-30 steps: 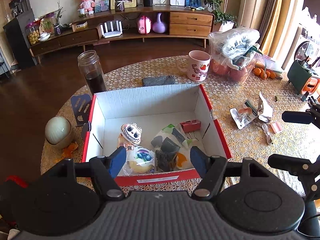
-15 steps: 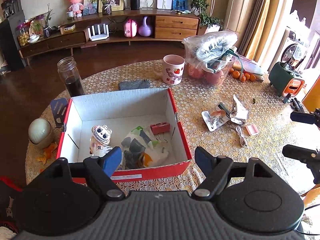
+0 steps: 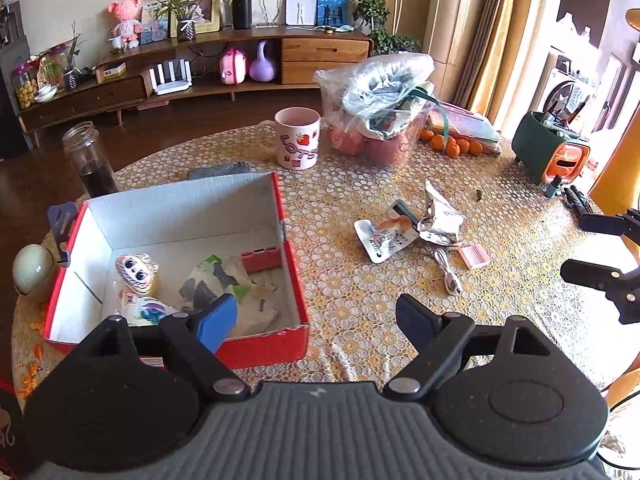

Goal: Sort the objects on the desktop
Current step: 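Withdraw both tools from the box back over the table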

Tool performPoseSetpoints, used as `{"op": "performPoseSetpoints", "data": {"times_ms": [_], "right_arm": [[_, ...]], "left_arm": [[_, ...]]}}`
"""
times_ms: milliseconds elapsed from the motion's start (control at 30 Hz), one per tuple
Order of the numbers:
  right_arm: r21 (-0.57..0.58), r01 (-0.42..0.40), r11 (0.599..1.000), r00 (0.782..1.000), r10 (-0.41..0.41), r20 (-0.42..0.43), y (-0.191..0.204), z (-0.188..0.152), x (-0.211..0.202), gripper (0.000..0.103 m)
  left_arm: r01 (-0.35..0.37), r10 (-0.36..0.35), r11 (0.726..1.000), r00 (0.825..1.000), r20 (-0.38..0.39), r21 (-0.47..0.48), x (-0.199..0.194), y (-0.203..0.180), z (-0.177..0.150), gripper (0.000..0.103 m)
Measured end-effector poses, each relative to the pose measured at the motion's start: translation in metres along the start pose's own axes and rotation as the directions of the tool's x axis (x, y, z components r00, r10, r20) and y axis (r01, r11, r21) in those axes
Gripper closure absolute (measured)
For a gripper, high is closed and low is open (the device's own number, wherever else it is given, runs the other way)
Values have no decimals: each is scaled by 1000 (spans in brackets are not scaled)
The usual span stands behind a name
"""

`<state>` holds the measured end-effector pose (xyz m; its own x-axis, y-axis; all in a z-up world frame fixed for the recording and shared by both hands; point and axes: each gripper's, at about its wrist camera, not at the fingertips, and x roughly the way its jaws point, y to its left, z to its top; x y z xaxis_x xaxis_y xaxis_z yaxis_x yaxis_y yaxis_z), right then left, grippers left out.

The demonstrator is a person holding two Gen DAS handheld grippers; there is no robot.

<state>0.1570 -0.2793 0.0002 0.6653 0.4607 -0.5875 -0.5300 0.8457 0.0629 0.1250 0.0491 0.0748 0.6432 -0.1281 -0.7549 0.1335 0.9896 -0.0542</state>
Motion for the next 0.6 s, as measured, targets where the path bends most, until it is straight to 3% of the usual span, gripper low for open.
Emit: {"op": "performPoseSetpoints", "data": {"times_ms": [600], "right_arm": [[44,81,996,994,-77,-81,-65,-28,56,6]], "left_arm": [[56,-57,995,998,16,77,113,-81,-24,4]]}}
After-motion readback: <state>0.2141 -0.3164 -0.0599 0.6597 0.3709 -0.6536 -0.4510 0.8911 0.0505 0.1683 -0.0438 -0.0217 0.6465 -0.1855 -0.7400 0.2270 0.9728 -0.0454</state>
